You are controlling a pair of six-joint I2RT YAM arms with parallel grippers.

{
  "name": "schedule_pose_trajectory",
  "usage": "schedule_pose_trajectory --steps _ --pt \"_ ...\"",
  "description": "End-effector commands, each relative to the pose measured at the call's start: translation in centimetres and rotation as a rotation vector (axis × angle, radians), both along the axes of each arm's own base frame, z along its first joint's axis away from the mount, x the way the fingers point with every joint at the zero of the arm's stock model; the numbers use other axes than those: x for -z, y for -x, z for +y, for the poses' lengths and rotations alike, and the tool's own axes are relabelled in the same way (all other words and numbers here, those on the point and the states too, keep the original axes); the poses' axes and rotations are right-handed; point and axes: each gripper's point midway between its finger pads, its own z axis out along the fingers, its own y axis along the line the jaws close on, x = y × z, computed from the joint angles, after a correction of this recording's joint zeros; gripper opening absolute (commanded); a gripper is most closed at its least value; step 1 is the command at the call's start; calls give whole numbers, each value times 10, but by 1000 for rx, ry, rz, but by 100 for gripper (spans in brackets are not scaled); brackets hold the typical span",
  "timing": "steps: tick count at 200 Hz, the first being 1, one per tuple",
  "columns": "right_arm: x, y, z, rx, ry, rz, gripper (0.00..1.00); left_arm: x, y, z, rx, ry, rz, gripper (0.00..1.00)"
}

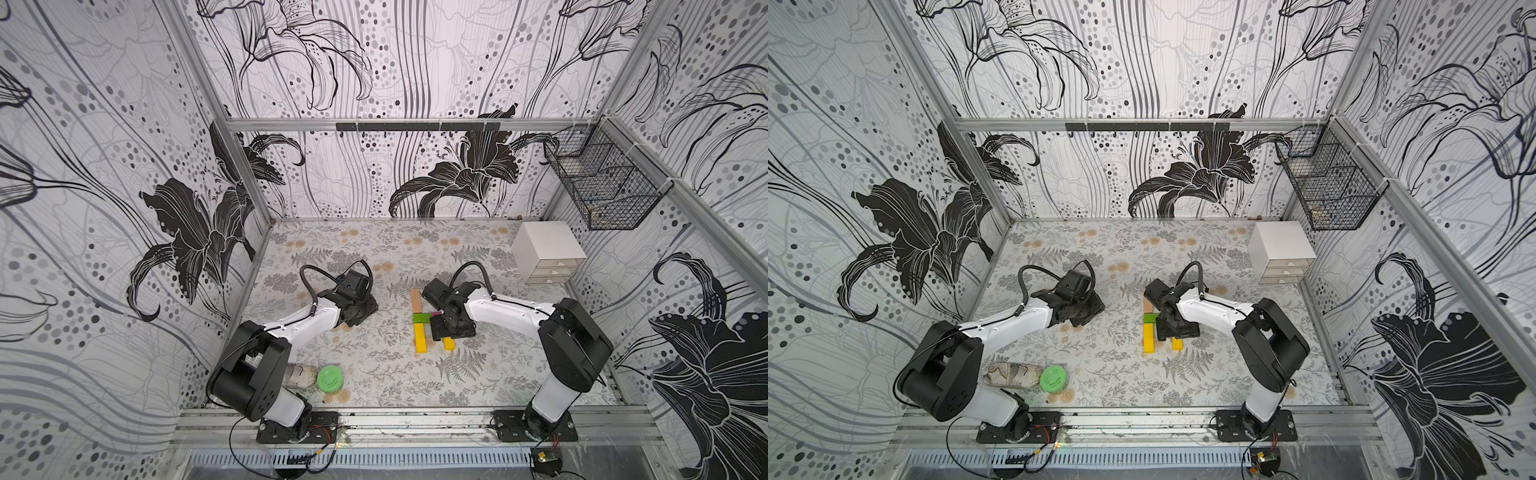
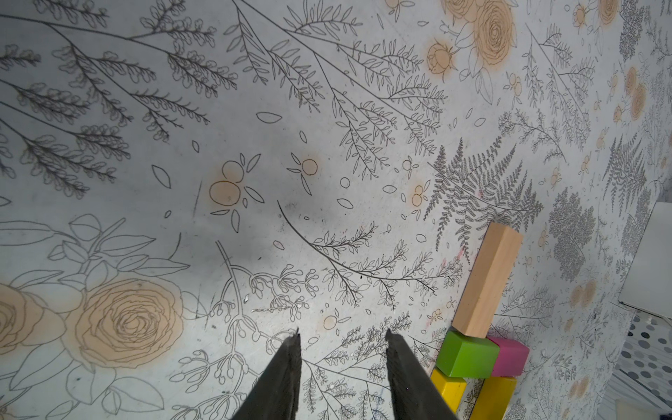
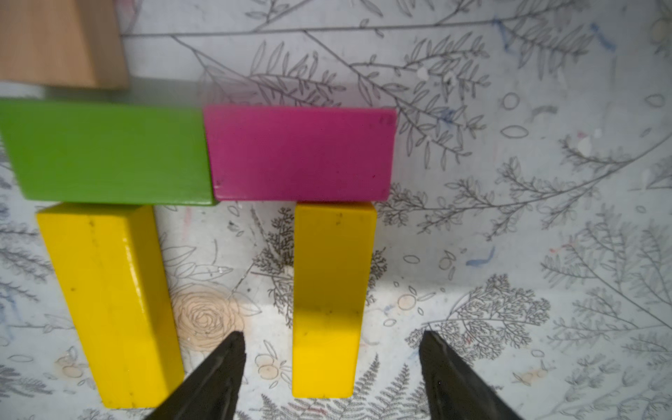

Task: Assemble the letter h with building blocks
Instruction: Assemble the building block at the center of the board.

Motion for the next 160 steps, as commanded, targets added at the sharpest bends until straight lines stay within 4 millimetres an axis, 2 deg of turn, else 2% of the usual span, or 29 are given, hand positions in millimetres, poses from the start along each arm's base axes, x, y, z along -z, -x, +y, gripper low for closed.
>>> schedule_pose_trajectory --steps 1,51,107,160 --pt "9 2 -4 -7 26 25 78 -8 -4 2 -4 -16 -23 41" --pt "17 3 -5 -1 35 35 77 -4 -3 2 -4 -18 -15 42" --pt "23 3 -10 9 47 48 67 -1 -1 3 -4 -19 -12 42" --pt "24 4 -14 21 53 49 63 0 -1 4 -5 -21 -11 42"
